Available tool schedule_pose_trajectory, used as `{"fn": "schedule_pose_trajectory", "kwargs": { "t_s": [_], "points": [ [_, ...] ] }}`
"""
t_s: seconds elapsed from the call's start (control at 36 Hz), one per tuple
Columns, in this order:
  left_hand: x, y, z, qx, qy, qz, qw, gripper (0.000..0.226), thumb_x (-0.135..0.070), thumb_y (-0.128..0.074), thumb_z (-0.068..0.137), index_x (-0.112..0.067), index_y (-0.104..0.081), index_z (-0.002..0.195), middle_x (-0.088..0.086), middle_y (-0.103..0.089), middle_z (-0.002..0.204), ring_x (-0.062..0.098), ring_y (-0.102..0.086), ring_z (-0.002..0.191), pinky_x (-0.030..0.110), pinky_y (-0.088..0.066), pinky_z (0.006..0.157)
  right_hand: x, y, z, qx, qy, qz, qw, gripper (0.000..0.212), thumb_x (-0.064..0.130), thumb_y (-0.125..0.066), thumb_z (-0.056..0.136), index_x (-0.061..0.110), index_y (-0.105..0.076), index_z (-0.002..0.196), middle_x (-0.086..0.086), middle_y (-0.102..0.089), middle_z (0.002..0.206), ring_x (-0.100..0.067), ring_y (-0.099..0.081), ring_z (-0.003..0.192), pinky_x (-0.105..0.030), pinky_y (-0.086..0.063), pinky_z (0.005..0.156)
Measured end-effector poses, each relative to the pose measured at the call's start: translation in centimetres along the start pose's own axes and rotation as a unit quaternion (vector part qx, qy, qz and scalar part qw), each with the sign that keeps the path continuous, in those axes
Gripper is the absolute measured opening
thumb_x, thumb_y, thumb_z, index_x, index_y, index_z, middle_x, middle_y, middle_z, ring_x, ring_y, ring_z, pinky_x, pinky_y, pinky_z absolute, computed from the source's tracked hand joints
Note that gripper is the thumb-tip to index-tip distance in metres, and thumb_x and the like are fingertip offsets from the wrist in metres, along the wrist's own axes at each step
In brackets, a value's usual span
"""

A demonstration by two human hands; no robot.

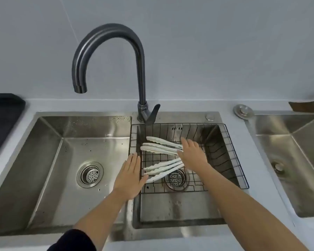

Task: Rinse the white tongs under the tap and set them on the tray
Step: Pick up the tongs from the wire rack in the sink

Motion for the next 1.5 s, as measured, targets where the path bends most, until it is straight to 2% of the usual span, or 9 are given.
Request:
{"fn": "schedule_pose_trajectory", "kwargs": {
  "t_s": [0.11,0.22,0.33,0.44,0.97,1.25,1.36,1.42,1.5],
  "points": [
    [0.1,0.0,-0.1,-0.017,-0.002,-0.011,1.0,0.124,-0.069,0.042,0.046,-0.004,0.009,0.147,0.006,0.022,0.152,0.018,0.027,0.134,0.029,0.014,0.11,-0.3,0.0,1.9,-0.001,0.006,-0.023,1.0,0.047,0.021,-0.035,0.099,0.012,-0.023,0.144,-0.011,-0.039,0.143,-0.029,-0.038,0.129,-0.039,-0.039,0.102],
    [-0.2,0.6,0.2,-0.042,-0.003,0.036,0.998,0.11,-0.066,0.028,0.071,0.002,-0.02,0.145,0.017,-0.015,0.155,0.031,-0.014,0.144,0.037,-0.004,0.111,-0.3,-0.9,3.8,0.016,0.017,-0.062,0.998,0.041,0.012,-0.041,0.095,0.012,-0.033,0.136,-0.012,-0.046,0.135,-0.03,-0.044,0.123,-0.04,-0.043,0.095],
    [-0.2,0.0,0.0,0.0,-0.003,0.023,1.0,0.117,-0.067,0.038,0.052,-0.005,0.009,0.147,0.011,0.014,0.157,0.025,0.016,0.145,0.032,0.015,0.11,-0.4,-1.9,4.8,0.027,0.033,-0.104,0.994,0.044,0.006,-0.046,0.092,0.012,-0.037,0.135,-0.012,-0.049,0.131,-0.03,-0.047,0.12,-0.04,-0.046,0.092],
    [0.1,-0.3,0.2,-0.006,-0.004,0.04,0.999,0.099,-0.066,0.036,0.055,-0.009,0.025,0.135,0.005,0.03,0.143,0.02,0.031,0.132,0.032,0.018,0.11,-0.9,-2.4,5.3,0.029,0.028,-0.104,0.994,0.038,0.002,-0.046,0.091,0.011,-0.044,0.128,-0.011,-0.054,0.125,-0.029,-0.053,0.112,-0.038,-0.047,0.087],
    [-0.2,-0.2,-0.2,-0.003,-0.003,0.044,0.999,0.093,-0.065,0.034,0.053,-0.012,0.028,0.13,0.003,0.035,0.138,0.016,0.033,0.13,0.029,0.019,0.108,-2.1,-0.7,4.1,-0.016,0.024,-0.038,0.999,0.035,-0.003,-0.043,0.09,0.007,-0.049,0.124,-0.011,-0.058,0.117,-0.028,-0.054,0.108,-0.035,-0.046,0.083],
    [-0.2,-0.4,0.0,0.006,-0.004,0.056,0.998,0.094,-0.065,0.029,0.054,-0.01,0.029,0.13,0.005,0.034,0.141,0.018,0.032,0.13,0.03,0.019,0.108,-1.8,2.7,2.8,-0.038,0.042,-0.023,0.998,0.017,0.005,-0.045,0.093,0.008,-0.055,0.107,-0.006,-0.06,0.09,-0.019,-0.052,0.073,-0.029,-0.049,0.067],
    [0.0,-0.5,0.0,0.019,0.0,0.065,0.998,0.1,-0.067,0.019,0.066,-0.004,0.014,0.144,0.011,0.02,0.155,0.019,0.03,0.134,0.032,0.018,0.11,0.2,4.1,2.1,-0.024,0.074,-0.017,0.997,0.015,0.008,-0.039,0.097,0.01,-0.054,0.099,-0.003,-0.054,0.083,-0.02,-0.053,0.073,-0.025,-0.04,0.064],
    [-0.1,-0.2,-0.3,0.032,0.004,0.063,0.997,0.084,-0.063,-0.004,0.088,-0.003,-0.004,0.148,0.013,0.004,0.158,0.023,0.018,0.144,0.034,0.014,0.115,1.6,4.5,1.8,-0.012,0.094,-0.017,0.995,0.019,0.008,-0.038,0.098,0.006,-0.055,0.106,-0.005,-0.055,0.086,-0.019,-0.052,0.075,-0.023,-0.038,0.066],
    [-0.5,0.5,-0.9,0.055,0.001,0.061,0.997,0.071,-0.051,-0.021,0.095,-0.004,-0.007,0.148,0.012,-0.014,0.156,0.026,-0.005,0.146,0.036,0.006,0.119,4.1,4.8,1.2,0.01,0.112,-0.003,0.994,0.026,0.012,-0.035,0.1,0.005,-0.056,0.113,-0.01,-0.059,0.094,-0.016,-0.048,0.079,-0.02,-0.035,0.066]
  ]
}}
Point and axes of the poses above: each hand's wrist, its own z-axis towards the middle knuckle, its own y-axis out of the back of the hand, x = y × z, the point moved 9 cm from there along z, towards the middle knuckle
